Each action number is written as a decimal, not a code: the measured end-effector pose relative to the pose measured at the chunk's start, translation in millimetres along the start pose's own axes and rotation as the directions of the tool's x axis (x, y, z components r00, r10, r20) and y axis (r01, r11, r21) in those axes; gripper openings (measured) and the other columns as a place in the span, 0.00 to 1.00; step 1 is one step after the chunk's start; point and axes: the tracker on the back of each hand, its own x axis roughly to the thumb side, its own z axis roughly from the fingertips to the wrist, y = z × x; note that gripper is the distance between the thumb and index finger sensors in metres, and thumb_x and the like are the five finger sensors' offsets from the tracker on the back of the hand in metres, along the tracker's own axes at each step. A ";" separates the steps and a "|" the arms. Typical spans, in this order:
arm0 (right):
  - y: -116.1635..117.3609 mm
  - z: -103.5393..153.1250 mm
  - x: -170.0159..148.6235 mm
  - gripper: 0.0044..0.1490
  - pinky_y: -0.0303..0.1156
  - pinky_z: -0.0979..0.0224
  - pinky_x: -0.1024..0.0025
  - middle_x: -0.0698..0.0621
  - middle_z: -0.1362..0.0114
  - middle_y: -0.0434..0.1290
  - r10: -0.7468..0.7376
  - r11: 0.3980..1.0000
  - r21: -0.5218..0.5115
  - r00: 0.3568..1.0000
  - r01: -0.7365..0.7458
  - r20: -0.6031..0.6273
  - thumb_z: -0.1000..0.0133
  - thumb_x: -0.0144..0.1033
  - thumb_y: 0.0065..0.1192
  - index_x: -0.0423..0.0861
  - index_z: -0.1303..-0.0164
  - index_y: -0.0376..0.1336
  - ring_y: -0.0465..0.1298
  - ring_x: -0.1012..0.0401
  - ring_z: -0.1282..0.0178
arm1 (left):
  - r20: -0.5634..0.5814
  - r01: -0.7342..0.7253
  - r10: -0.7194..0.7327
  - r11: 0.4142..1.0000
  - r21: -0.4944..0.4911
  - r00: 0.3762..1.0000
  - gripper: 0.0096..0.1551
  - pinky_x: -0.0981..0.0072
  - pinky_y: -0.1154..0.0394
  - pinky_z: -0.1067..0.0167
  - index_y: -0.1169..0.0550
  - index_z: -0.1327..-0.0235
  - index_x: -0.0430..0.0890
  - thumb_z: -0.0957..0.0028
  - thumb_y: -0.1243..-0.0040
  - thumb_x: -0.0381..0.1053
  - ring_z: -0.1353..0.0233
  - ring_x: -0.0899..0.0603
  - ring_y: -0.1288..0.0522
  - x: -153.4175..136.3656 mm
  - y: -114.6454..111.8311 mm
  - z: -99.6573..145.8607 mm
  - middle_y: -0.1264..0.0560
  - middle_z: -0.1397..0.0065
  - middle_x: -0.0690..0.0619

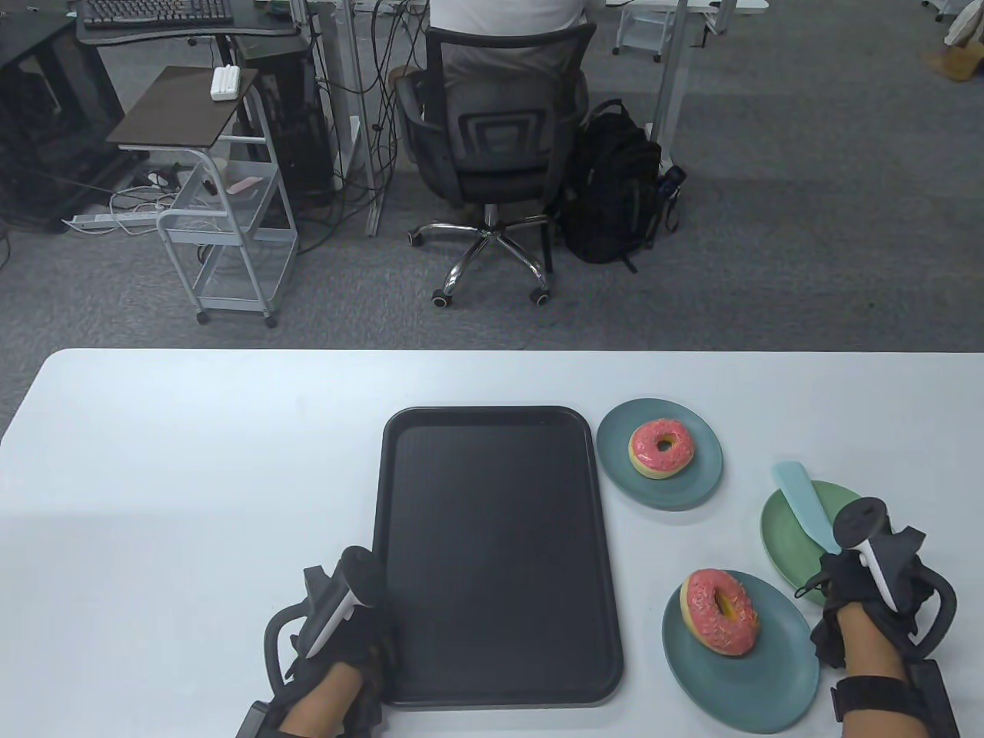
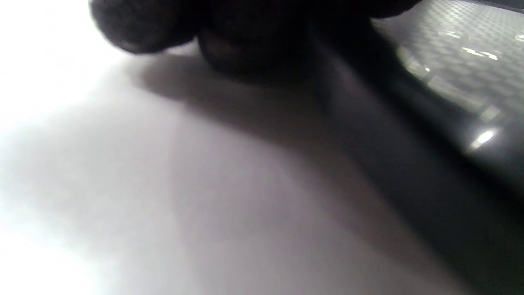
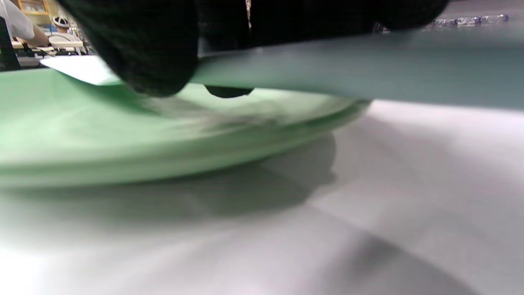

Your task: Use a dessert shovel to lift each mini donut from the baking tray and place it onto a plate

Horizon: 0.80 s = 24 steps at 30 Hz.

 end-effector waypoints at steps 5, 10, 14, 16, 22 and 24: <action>0.4 0.1 -2.7 0.37 0.64 0.36 0.44 0.38 0.33 0.71 -0.006 1.000 0.005 1.000 0.006 -0.009 0.52 0.47 0.72 0.40 0.36 0.69 0.70 0.43 0.41 | 0.001 -0.001 0.001 1.000 -0.001 1.000 0.33 0.62 0.16 0.61 0.34 0.32 0.45 0.44 0.47 0.62 0.62 0.52 0.16 -0.1 0.1 -0.1 0.24 0.48 0.53; -5.2 0.0 -4.8 0.40 0.63 0.35 0.43 0.37 0.30 0.68 -0.032 0.999 0.028 0.999 0.032 -0.010 0.51 0.49 0.69 0.42 0.31 0.65 0.69 0.42 0.38 | 0.002 -0.002 0.002 1.000 -0.002 1.000 0.33 0.62 0.16 0.61 0.34 0.32 0.45 0.44 0.47 0.62 0.62 0.52 0.16 -0.2 0.2 -0.2 0.24 0.48 0.53; -27.9 8.3 -6.1 0.42 0.61 0.32 0.41 0.36 0.27 0.66 -0.122 0.992 0.018 0.992 0.122 0.019 0.50 0.53 0.67 0.43 0.30 0.63 0.67 0.40 0.35 | 0.003 -0.016 0.016 1.000 -0.014 1.000 0.33 0.62 0.16 0.61 0.34 0.32 0.45 0.44 0.47 0.62 0.61 0.52 0.15 -1.9 0.9 -1.0 0.24 0.47 0.53; -40.1 16.3 -2.8 0.43 0.59 0.30 0.39 0.36 0.25 0.64 -0.155 0.988 0.008 0.986 0.155 0.061 0.51 0.55 0.67 0.43 0.30 0.63 0.66 0.39 0.34 | 0.005 -0.028 0.028 0.999 -0.031 1.000 0.33 0.62 0.16 0.61 0.34 0.32 0.46 0.44 0.46 0.63 0.61 0.52 0.15 -4.0 2.3 -2.1 0.24 0.47 0.54; -72.6 70.4 30.7 0.48 0.50 0.23 0.33 0.35 0.18 0.59 -0.156 0.980 -0.066 0.932 0.187 0.327 0.53 0.62 0.63 0.46 0.27 0.61 0.60 0.36 0.24 | 0.014 -0.047 0.047 0.999 -0.013 0.999 0.47 0.56 0.18 0.54 0.37 0.27 0.48 0.52 0.44 0.75 0.54 0.46 0.16 -9.9 11.0 0.9 0.27 0.39 0.50; -78.2 94.7 45.0 0.49 0.49 0.22 0.32 0.36 0.16 0.57 -0.135 0.978 -0.089 0.898 0.188 0.419 0.53 0.64 0.62 0.47 0.26 0.60 0.59 0.36 0.22 | 0.036 -0.051 0.050 0.998 0.043 0.998 0.50 0.51 0.21 0.48 0.40 0.25 0.50 0.52 0.45 0.77 0.48 0.44 0.18 -9.4 16.8 4.9 0.30 0.34 0.49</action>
